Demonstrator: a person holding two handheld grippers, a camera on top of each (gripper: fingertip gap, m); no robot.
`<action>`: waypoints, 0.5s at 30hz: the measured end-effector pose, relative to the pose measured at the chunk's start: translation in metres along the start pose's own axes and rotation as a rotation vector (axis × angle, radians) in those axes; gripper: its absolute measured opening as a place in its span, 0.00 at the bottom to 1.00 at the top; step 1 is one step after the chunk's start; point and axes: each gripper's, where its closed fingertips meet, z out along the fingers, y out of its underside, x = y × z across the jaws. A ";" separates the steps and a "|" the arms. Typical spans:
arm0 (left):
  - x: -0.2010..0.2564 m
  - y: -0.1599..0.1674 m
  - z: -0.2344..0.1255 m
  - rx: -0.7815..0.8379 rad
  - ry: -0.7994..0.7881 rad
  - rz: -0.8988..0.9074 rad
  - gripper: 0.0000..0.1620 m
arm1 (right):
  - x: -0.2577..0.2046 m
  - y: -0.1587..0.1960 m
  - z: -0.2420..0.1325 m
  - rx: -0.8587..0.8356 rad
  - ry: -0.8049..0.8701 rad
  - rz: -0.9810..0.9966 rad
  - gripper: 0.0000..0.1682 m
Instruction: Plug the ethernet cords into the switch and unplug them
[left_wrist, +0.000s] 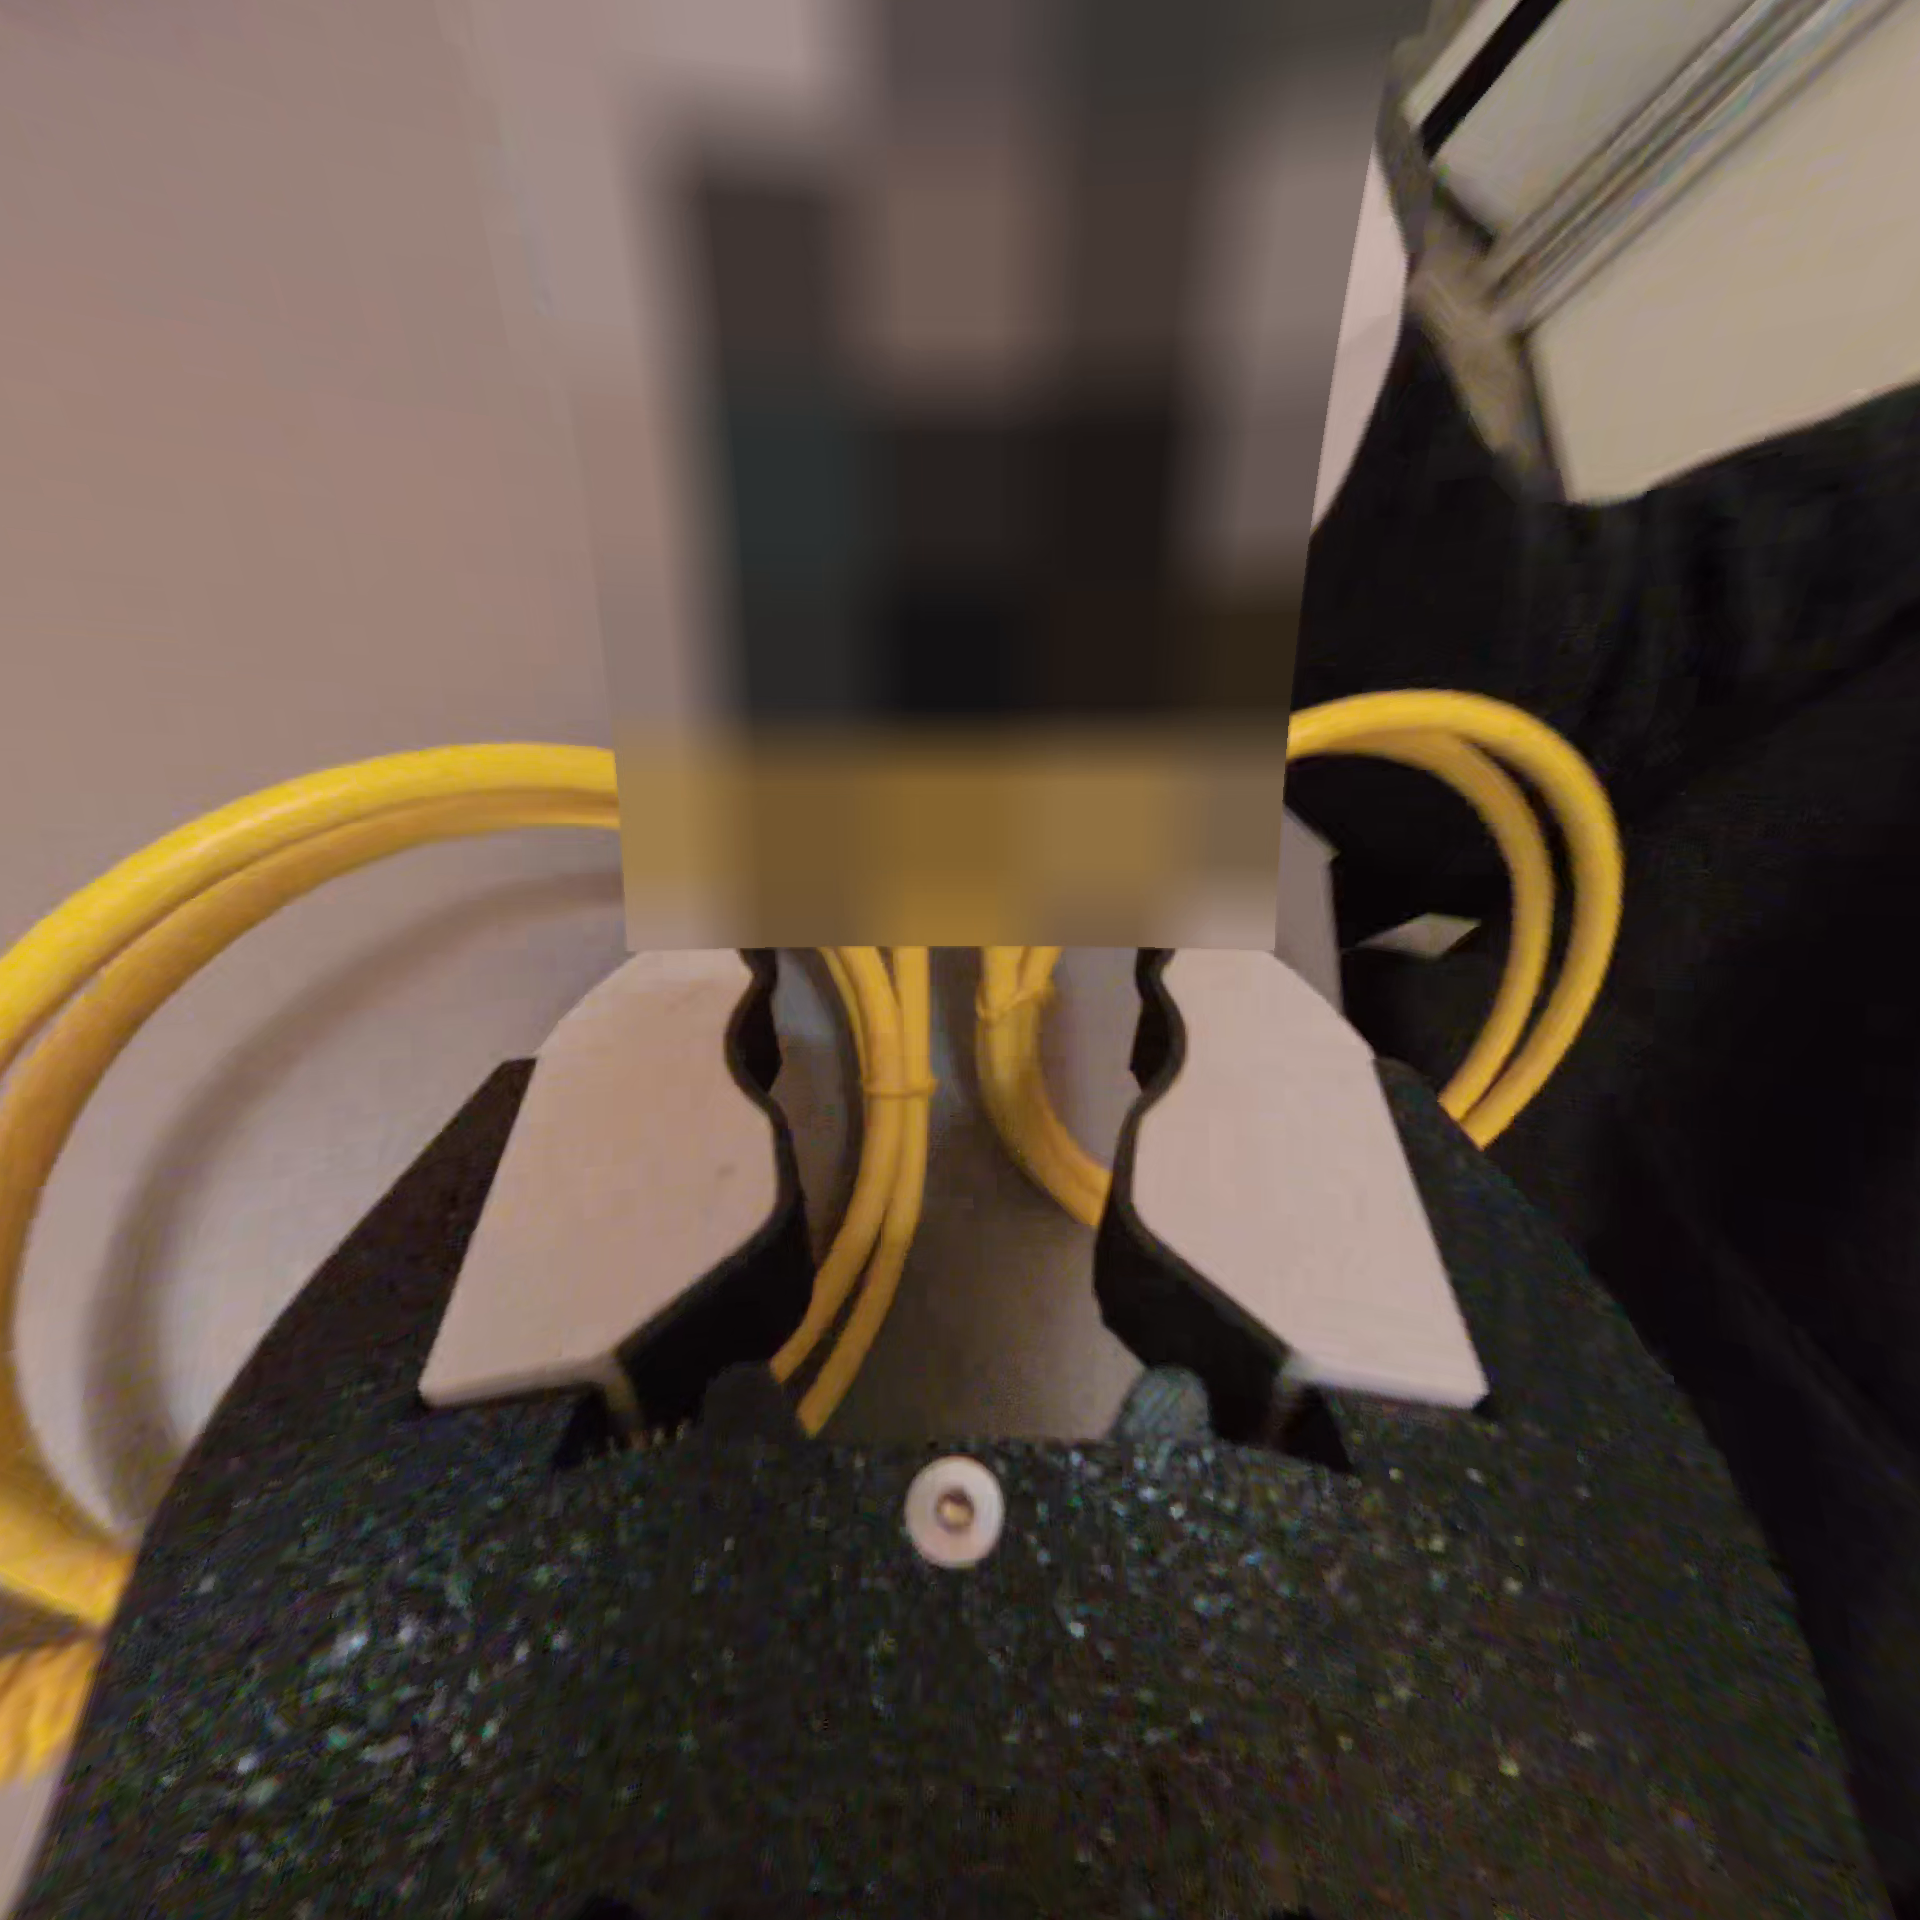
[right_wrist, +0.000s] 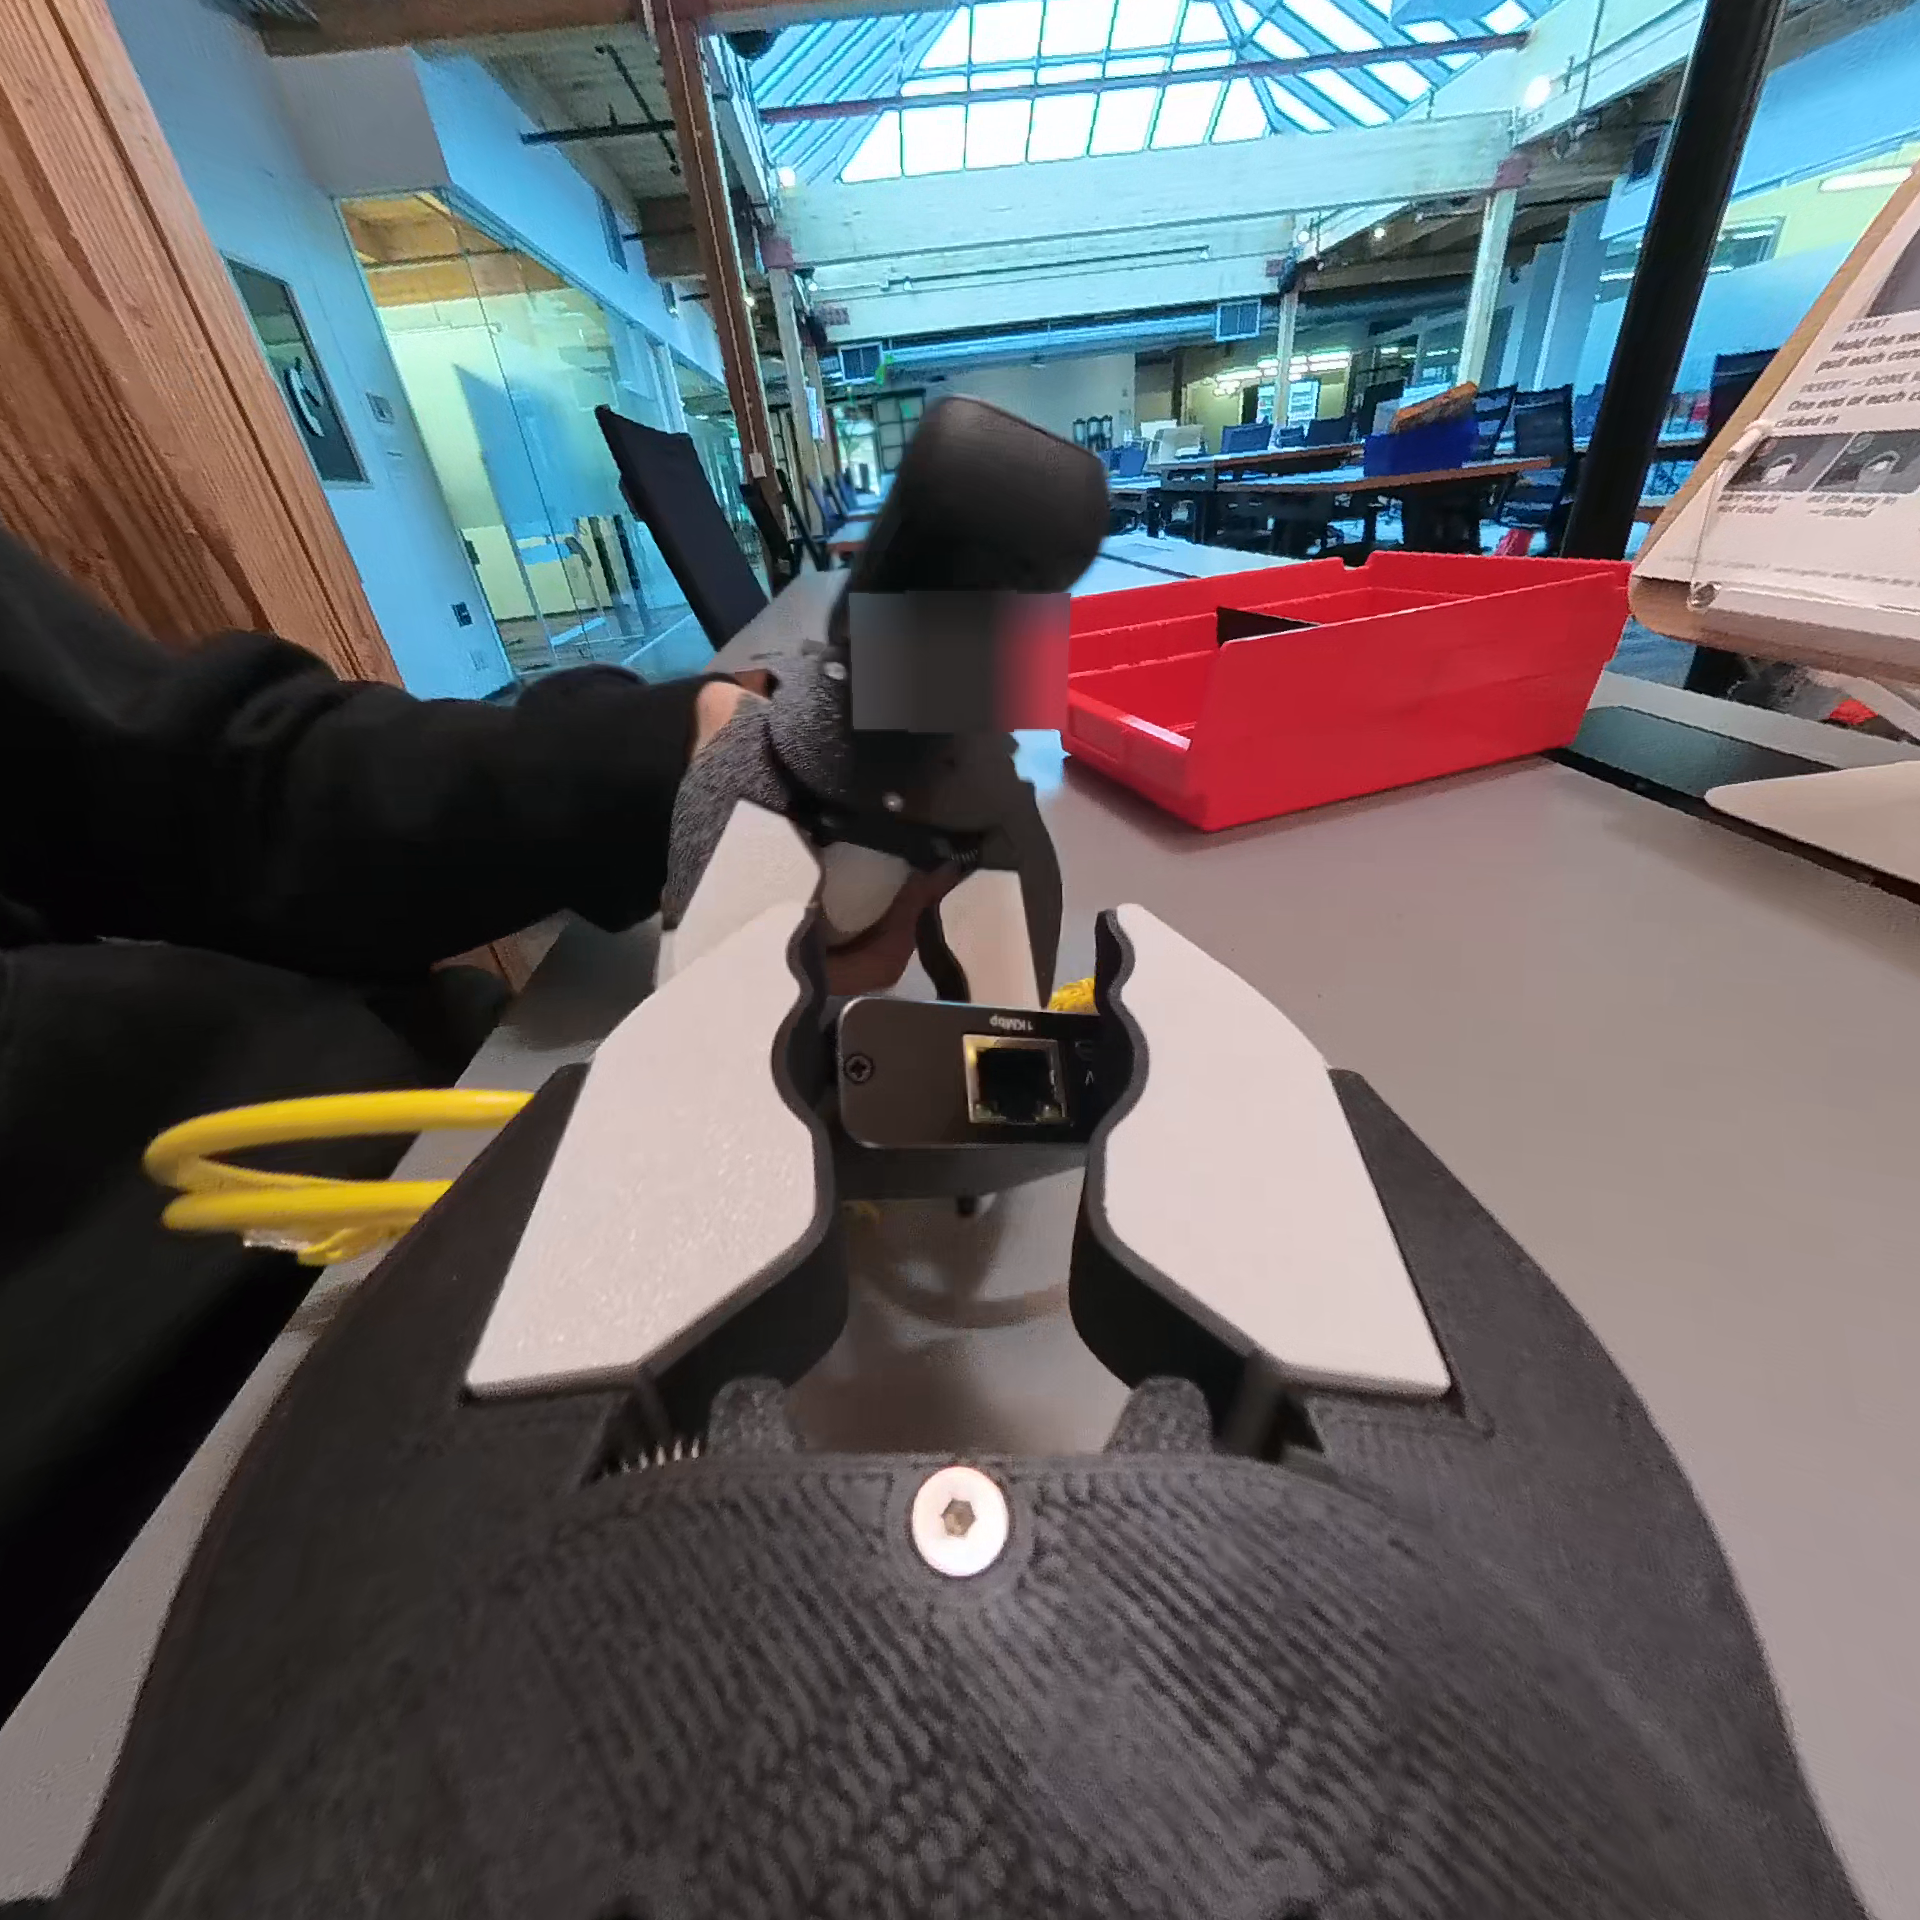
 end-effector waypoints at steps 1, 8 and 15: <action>0.004 -0.007 0.002 0.061 0.082 -0.075 0.36 | -0.001 0.000 0.000 0.001 -0.009 0.006 0.30; 0.009 -0.022 0.003 0.216 0.272 -0.277 0.24 | -0.009 -0.008 -0.005 0.062 -0.054 0.004 0.30; 0.015 -0.008 -0.020 0.084 0.216 -0.193 0.23 | -0.019 0.005 0.005 -0.025 -0.072 -0.033 0.51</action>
